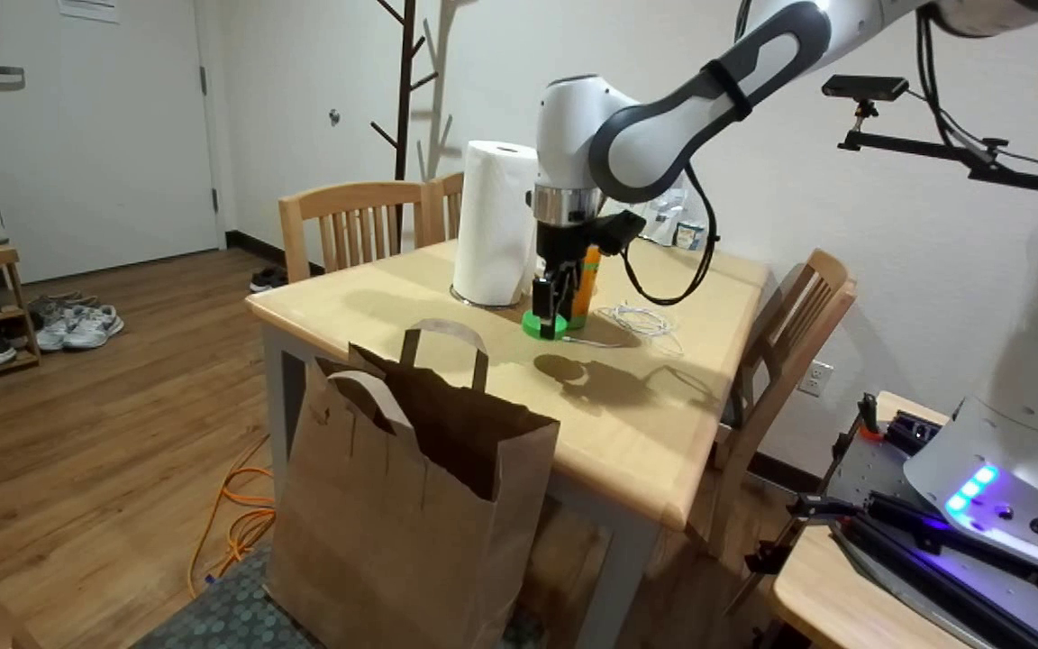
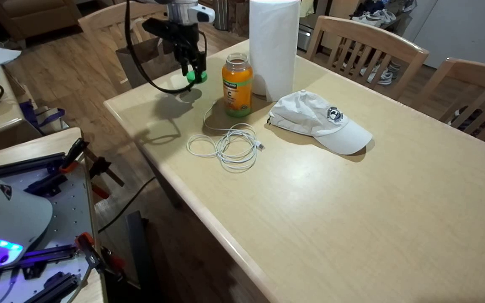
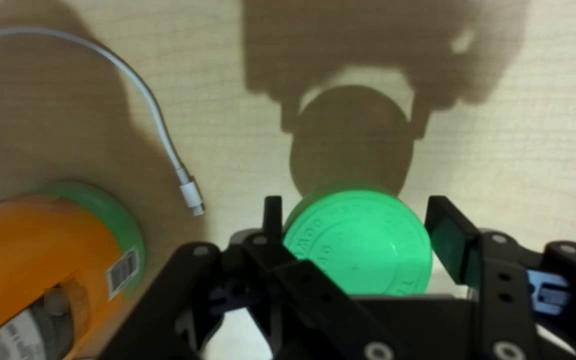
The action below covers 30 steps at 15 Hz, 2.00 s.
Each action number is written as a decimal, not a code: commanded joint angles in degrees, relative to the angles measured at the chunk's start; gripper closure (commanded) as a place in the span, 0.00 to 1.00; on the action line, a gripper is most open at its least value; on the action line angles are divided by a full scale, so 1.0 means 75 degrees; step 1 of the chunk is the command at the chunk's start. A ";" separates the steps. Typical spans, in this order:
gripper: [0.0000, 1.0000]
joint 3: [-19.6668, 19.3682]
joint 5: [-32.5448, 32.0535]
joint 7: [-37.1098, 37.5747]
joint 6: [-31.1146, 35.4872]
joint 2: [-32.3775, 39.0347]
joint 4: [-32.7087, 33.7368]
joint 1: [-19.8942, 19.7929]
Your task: Put the lid on the bottle
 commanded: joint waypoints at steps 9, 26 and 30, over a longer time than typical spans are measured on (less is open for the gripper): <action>0.53 -0.0033 -0.1209 0.1222 -0.1333 -0.2094 -0.0257 -0.0062; 0.53 0.0058 -0.0101 0.0983 -0.1430 -0.2695 -0.0787 -0.1036; 0.53 0.0054 0.0463 0.0062 -0.1577 -0.2558 -0.0454 -0.1174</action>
